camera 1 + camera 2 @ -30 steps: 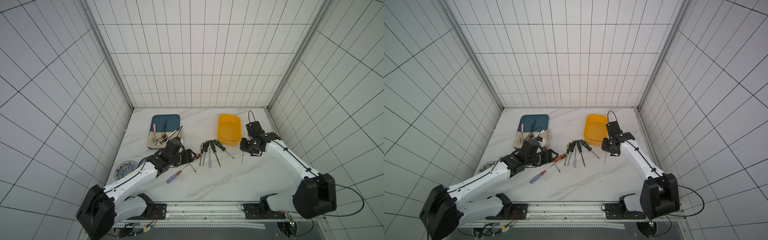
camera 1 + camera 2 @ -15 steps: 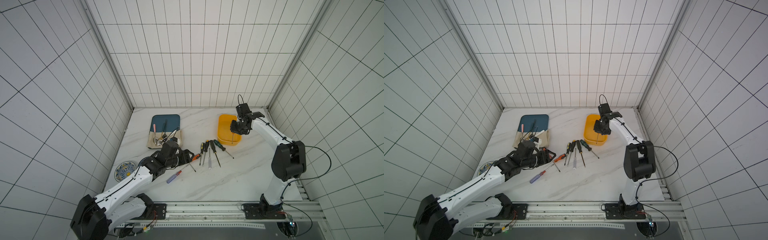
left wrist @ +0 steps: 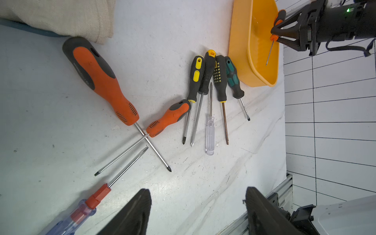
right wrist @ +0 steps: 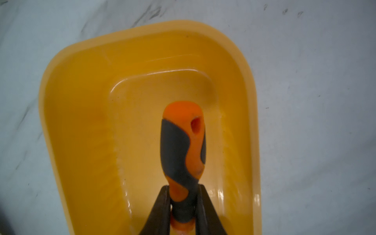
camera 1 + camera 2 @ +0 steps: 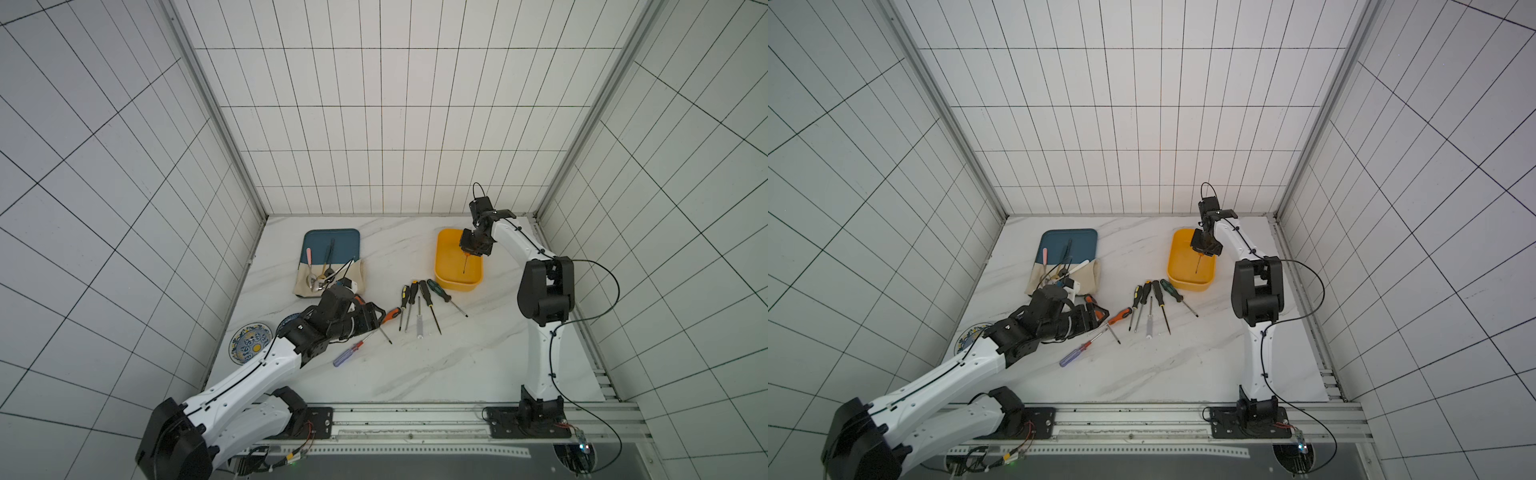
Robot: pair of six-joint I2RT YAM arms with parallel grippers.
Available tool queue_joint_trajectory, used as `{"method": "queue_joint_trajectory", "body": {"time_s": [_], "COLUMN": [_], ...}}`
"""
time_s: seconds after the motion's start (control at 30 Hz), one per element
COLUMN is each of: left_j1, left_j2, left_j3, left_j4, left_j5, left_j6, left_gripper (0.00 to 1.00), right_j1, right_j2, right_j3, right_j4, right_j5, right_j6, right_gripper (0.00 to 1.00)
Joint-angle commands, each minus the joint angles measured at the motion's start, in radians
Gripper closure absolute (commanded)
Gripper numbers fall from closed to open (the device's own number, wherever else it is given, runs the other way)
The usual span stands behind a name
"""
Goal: Put the screwdriver on the desktop into the storage box
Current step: Place the screwdriver in the storage box.
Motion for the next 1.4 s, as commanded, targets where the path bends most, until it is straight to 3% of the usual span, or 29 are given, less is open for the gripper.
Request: {"method": "queue_joint_trajectory", "body": {"time_s": [0.0,0.37,0.6,0.8,1.0,1.37], "left_j1": [-0.003,-0.004,-0.004,-0.004,-0.004,0.0], "left_j2": [-0.018,0.008,0.004,0.012,0.01,0.01], "left_j3": [-0.009,-0.01,-0.014,-0.012,-0.009,0.008], "left_j4": [-0.011,-0.001,-0.004,-0.002,-0.004,-0.006], "left_j5": [-0.019,-0.013,-0.015,-0.014,-0.024,-0.026], "left_j6": [0.004,0.002,0.001,0.0,0.004,0.019], "left_gripper": [0.23,0.23,0.23,0.23,0.23,0.22], "right_j1": [-0.006,-0.018,-0.019,0.002,0.026,0.066], "right_j2": [0.051,0.104,0.121,0.087,-0.018,-0.357], "right_j3": [0.078,0.069,0.094,0.096,0.045,-0.286], "right_j4": [-0.088,-0.095,-0.109,-0.113,-0.103,0.026], "right_j5": [0.071,0.119,0.133,0.123,0.108,0.035], "right_j6": [-0.04,-0.088,-0.104,-0.101,-0.101,-0.104], "right_gripper": [0.81,0.77,0.63,0.61,0.61,0.57]}}
